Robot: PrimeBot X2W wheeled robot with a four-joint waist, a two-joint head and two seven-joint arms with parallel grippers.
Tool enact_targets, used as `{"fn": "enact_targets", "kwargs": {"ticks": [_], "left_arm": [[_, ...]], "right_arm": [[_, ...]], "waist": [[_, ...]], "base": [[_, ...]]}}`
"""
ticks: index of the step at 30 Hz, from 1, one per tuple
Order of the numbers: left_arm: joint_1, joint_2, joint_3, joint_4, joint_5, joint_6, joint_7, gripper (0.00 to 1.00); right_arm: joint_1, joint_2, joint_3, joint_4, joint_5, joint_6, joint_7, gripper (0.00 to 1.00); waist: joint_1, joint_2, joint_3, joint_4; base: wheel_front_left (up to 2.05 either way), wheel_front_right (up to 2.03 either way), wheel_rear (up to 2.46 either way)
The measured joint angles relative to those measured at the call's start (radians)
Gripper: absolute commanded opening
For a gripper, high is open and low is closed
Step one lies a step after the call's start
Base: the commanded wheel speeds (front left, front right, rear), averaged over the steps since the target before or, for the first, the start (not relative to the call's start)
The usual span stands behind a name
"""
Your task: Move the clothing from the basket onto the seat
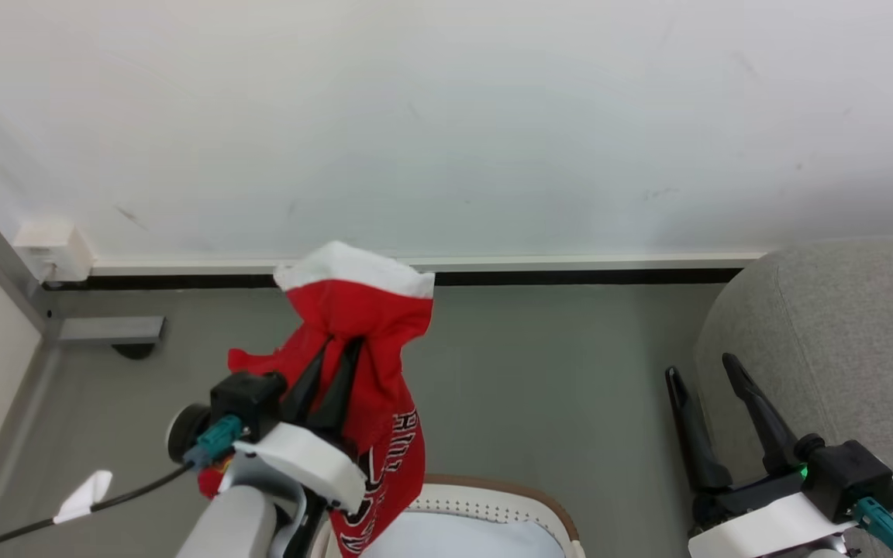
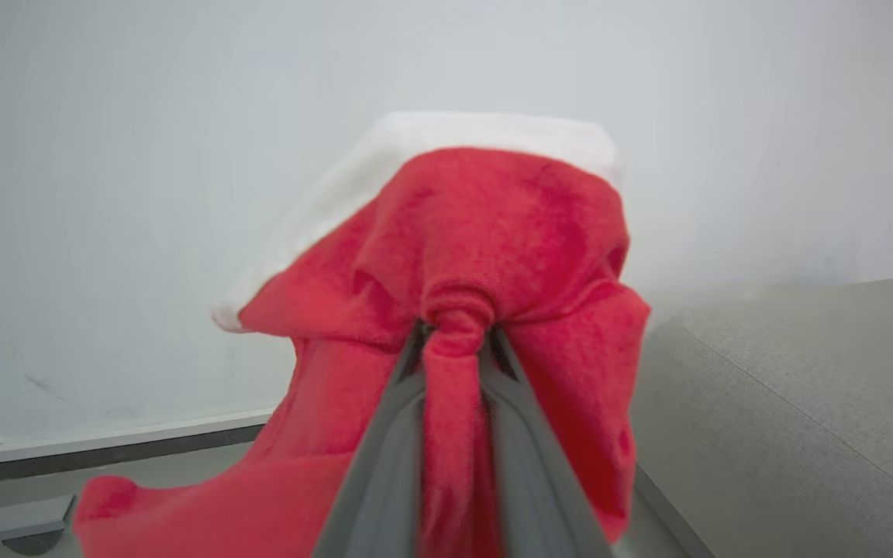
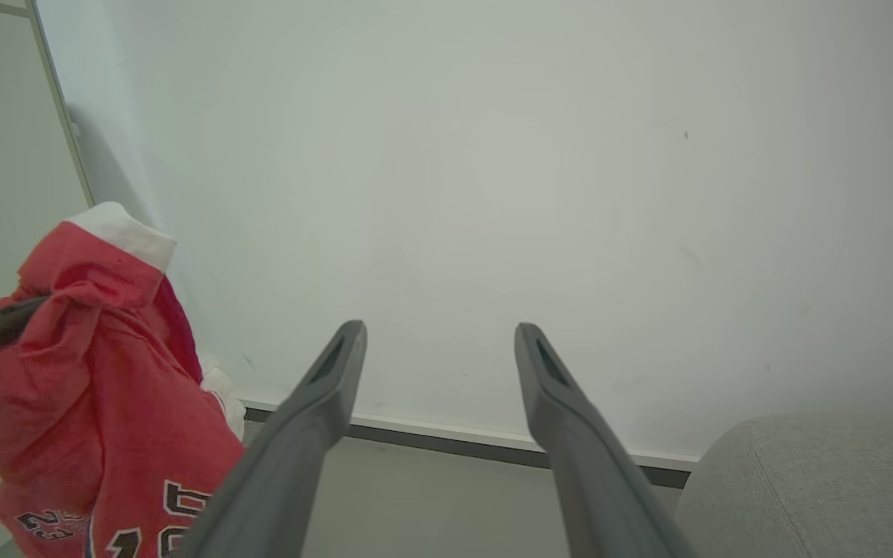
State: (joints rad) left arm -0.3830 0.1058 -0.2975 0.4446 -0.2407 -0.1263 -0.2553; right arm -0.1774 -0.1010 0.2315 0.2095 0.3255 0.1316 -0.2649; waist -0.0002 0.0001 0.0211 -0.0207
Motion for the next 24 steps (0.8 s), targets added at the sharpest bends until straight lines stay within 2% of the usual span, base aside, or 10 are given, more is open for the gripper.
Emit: {"fn": "enact_targets", "kwargs": {"ticks": [13,24], "left_arm": [[0.004,0.013,0.018,-0.281,-0.037,0.036,0.119,0.00],[0.013,0.021,0.013,-0.357,-0.048,0.050,0.157,0.00]], "right_arm": [[0.016,0.006,0.042,-0.001,0.010,0.000,0.000,1.00],[0.016,0.006,0.052,-0.005,0.017,0.000,0.000,1.00]], "waist": [[0.0001,0.0000,-0.024,-0.019],[0.0002,0.0000,-0.025,-0.037]], "base": [[0.00,0.00,0.00],[0.00,0.00,0.00]]}}
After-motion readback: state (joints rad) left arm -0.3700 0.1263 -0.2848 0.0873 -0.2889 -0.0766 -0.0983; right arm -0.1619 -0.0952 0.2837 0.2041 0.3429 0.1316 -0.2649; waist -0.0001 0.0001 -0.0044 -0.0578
